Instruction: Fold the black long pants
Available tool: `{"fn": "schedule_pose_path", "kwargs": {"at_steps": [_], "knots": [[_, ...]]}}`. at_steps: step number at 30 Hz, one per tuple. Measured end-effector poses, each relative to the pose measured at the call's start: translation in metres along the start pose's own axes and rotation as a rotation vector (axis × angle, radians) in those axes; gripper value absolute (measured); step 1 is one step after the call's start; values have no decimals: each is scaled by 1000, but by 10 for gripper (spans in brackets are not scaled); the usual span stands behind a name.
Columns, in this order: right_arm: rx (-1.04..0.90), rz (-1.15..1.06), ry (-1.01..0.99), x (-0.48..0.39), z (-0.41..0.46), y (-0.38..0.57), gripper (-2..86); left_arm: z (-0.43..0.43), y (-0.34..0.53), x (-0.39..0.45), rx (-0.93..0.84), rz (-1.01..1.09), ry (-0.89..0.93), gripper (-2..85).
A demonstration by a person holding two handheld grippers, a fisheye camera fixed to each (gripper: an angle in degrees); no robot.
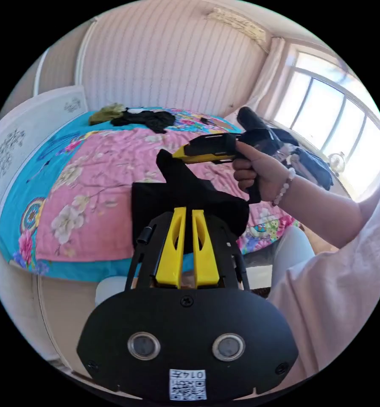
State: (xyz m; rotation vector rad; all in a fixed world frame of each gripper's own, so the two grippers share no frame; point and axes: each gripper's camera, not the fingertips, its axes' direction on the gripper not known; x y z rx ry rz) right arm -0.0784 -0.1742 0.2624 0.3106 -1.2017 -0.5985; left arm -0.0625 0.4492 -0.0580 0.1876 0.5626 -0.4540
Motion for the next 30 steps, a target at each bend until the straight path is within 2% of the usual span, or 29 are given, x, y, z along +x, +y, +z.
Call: {"fn": "schedule_pose_path", "kwargs": {"at_steps": [2,7,13,17,21,24,26,30], "knots": [[-3,36,49,3,28,-11,1,-6,17,-44,-39,-159,-123,-7],[3,69,40,23,11,11,-1,-2,34,-89,-106,-294,-155,-9],[-127,140,203,52,-9,72,12,26,12,-101,-144,-256,-128,0],[-204,156,309,54,-2,105,37,45,-14,-126,-141,-269,-132,50],[-219,179,321,53,15,113,63,67,-40,-151,-150,-284,-118,67],[-228,186,333,56,33,108,67,99,-59,-165,-265,-268,-79,55],[-308,207,352,66,56,105,58,114,-70,-168,-337,-210,-61,17],[-301,189,351,68,68,100,30,103,-95,-167,-284,-130,-68,0]]}}
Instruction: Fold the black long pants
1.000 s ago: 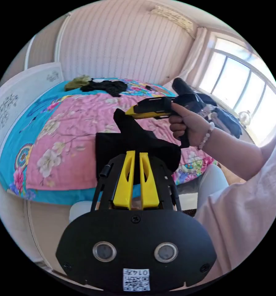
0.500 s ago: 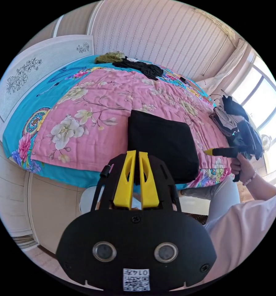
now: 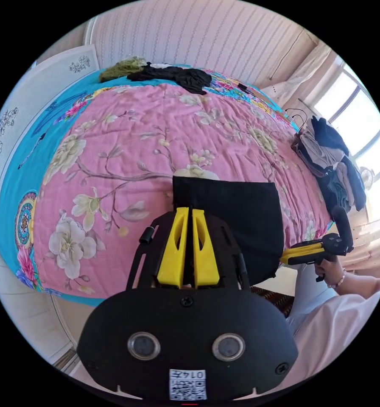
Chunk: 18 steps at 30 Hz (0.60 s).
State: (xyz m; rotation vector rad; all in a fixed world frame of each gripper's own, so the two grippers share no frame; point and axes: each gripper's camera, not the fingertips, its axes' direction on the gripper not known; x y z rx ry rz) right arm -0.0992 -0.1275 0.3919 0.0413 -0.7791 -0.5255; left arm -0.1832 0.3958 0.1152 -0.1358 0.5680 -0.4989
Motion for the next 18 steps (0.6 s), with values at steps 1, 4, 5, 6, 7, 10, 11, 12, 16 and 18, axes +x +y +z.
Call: {"fn": "schedule_pose_path", "kwargs": {"at_steps": [1,4,5,6,7,10,11,12,16,18], "knots": [[-5,-8,1,-1,4,-4,23,-5,-5,0,21,14,-7,-1],[-11,-19,10,-3,13,-15,13,7,-11,-1,-9,48,-69,0],[-14,-5,-7,-2,13,-18,13,16,-9,-4,-35,53,-86,3],[-14,2,-16,-2,12,-19,13,17,-7,-6,-35,50,-81,6],[-11,11,-33,-2,10,-20,14,14,-5,-10,-21,39,-62,12],[25,10,-71,-5,-6,-17,20,-12,4,-24,13,5,-48,29],[65,5,-90,-7,-16,-15,24,-24,11,-30,29,5,-49,36],[90,-1,-103,-7,-21,-15,28,-30,15,-34,39,1,-45,40],[231,8,-99,-7,-49,-31,87,-47,40,-60,96,-35,77,84],[244,28,-82,-5,-49,-47,107,-43,49,-66,107,-38,99,105]]}}
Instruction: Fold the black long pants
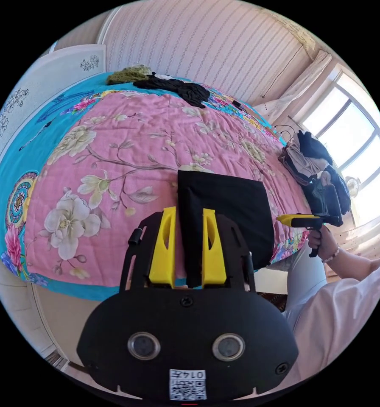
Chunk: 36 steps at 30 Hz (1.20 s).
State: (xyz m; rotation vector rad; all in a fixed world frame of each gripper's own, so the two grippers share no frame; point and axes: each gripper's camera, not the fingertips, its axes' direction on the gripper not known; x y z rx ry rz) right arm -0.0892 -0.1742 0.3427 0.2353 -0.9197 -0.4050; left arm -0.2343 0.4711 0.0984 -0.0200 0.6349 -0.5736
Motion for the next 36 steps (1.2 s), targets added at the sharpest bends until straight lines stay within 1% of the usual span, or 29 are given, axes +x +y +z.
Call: {"fn": "schedule_pose_path", "kwargs": {"at_steps": [3,5,9,11,15,19,21,23,24,26,27,29,30,32,35,36], "knots": [[-5,38,4,5,15,-25,117,15,8,-10,-56,-33,49,122],[-40,59,-79,8,33,-41,115,30,12,-16,-132,-56,91,129],[-66,64,-44,-2,44,-54,95,25,17,-23,-116,-49,81,94],[-76,17,-17,-15,43,-58,72,11,20,-31,-91,-48,80,51],[-112,-84,-20,-44,35,-67,42,-6,30,-42,-59,-70,116,47],[-184,-279,14,-108,17,-90,29,-28,55,-49,-12,-118,112,45],[-236,-395,30,-149,11,-108,26,-43,71,-57,41,-175,117,44],[-295,-584,40,-219,8,-134,24,-70,102,-78,166,-336,150,43],[-311,-632,39,-238,8,-141,24,-78,111,-85,207,-385,164,43],[-373,-830,30,-321,17,-162,23,-113,153,-110,396,-563,203,42],[-389,-880,30,-342,20,-165,23,-123,163,-115,443,-597,202,42],[-455,-1065,22,-423,40,-174,23,-162,199,-130,601,-693,148,42],[-470,-1107,20,-443,46,-175,23,-173,206,-133,634,-710,126,42],[-509,-1250,9,-512,67,-177,24,-210,235,-145,755,-785,38,43],[-537,-1343,6,-576,93,-194,28,-244,259,-159,888,-867,-67,43],[-540,-1351,15,-586,99,-200,29,-249,261,-161,908,-875,-87,43]]}}
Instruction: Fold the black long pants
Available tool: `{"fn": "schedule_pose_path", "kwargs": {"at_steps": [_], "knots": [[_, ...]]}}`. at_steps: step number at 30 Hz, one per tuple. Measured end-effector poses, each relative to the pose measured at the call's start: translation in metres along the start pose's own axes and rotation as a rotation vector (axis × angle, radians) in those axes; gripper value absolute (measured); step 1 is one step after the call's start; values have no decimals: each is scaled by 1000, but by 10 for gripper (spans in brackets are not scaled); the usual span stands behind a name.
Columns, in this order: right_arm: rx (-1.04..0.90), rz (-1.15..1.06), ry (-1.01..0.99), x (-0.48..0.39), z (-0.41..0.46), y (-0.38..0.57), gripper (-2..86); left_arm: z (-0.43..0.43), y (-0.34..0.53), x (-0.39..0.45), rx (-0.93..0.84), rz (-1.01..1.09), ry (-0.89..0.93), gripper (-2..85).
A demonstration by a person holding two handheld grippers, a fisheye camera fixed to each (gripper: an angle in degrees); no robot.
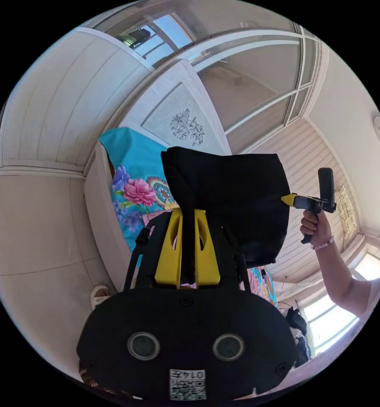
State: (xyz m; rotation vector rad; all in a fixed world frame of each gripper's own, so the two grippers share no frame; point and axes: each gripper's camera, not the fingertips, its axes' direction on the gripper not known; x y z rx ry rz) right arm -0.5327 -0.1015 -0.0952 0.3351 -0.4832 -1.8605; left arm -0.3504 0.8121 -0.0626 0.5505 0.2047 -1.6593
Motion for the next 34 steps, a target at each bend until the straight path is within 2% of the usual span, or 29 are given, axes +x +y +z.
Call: {"fn": "schedule_pose_path", "kwargs": {"at_steps": [4,7,9,11,12,15,18,21,24,26,28,31,34], "knots": [[-65,65,130,77,0,-84,43,31,-38,-4,111,-8,-38,49],[-105,321,298,159,5,-122,58,93,-63,-15,114,-38,-126,63],[-113,481,306,192,13,-113,61,137,-66,-34,41,-90,-197,64],[-37,540,150,199,34,-73,63,191,-53,-63,-180,-124,-233,63],[-27,543,110,197,42,-60,64,200,-47,-67,-216,-124,-237,62],[-47,508,12,160,79,24,63,198,-27,-64,-197,-35,-216,63],[-48,567,-68,106,96,138,61,168,2,-52,-166,25,-197,59],[-35,757,-112,41,93,267,57,121,50,-33,-159,115,-140,48],[9,1003,-62,-36,66,389,55,73,117,16,-215,351,-203,16],[60,1175,50,-103,32,466,55,42,180,73,-204,625,-314,-4],[118,1303,189,-152,1,513,56,30,223,115,-218,802,-303,-7],[246,1430,451,-232,-53,569,56,30,285,193,-328,1021,-89,-9],[381,1499,796,-317,-96,607,51,31,355,283,-325,1259,124,-10]]}}
